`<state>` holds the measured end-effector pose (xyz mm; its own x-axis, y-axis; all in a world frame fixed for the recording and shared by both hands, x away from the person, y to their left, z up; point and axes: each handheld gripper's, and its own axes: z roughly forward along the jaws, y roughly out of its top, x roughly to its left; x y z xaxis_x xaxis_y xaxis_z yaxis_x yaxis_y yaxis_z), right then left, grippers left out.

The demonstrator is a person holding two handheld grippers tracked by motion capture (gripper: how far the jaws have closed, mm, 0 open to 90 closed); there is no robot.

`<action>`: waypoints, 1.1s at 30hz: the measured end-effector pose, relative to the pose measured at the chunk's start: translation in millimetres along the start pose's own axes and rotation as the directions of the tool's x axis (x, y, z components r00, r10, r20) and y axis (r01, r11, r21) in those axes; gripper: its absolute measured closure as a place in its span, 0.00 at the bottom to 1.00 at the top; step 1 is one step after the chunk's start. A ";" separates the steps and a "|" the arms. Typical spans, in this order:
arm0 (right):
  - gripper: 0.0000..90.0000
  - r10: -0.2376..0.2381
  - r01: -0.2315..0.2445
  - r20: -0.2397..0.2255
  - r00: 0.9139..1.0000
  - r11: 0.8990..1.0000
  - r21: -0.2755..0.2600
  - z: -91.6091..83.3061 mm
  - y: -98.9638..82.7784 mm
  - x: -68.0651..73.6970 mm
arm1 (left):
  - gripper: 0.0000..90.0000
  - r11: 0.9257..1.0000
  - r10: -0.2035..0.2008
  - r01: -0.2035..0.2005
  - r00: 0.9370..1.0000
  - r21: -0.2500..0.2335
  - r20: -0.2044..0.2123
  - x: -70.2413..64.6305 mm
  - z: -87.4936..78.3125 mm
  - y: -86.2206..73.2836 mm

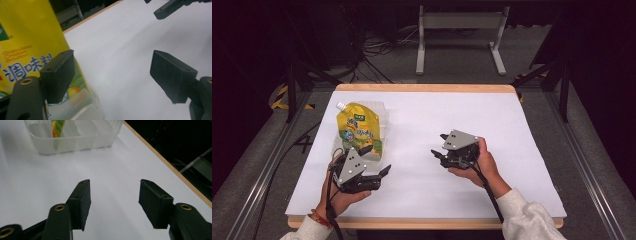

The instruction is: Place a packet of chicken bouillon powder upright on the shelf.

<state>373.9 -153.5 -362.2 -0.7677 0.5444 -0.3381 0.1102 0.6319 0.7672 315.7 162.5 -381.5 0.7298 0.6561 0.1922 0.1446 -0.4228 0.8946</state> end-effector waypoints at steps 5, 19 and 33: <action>0.40 0.007 -0.008 0.016 1.000 1.000 0.019 -8.9 -14.2 -3.8 | 0.20 1.000 0.011 -0.011 0.999 0.007 0.047 -10.0 2.2 -0.4; 0.29 -0.021 0.017 0.049 0.999 0.996 0.093 -28.1 -48.0 -6.8 | 0.15 0.997 0.022 -0.032 0.991 0.075 0.134 -29.1 11.2 -11.8; 0.23 0.042 -0.051 0.060 0.997 0.988 0.143 -44.3 -99.1 -7.9 | 0.13 0.988 0.030 -0.055 0.986 0.147 0.166 -34.8 21.8 -30.0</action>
<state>341.1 -244.8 -411.4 -0.7228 0.6029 -0.3377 0.2379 0.6759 0.6976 300.5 138.7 -423.8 0.8348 0.5299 0.1495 0.2009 -0.5460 0.8133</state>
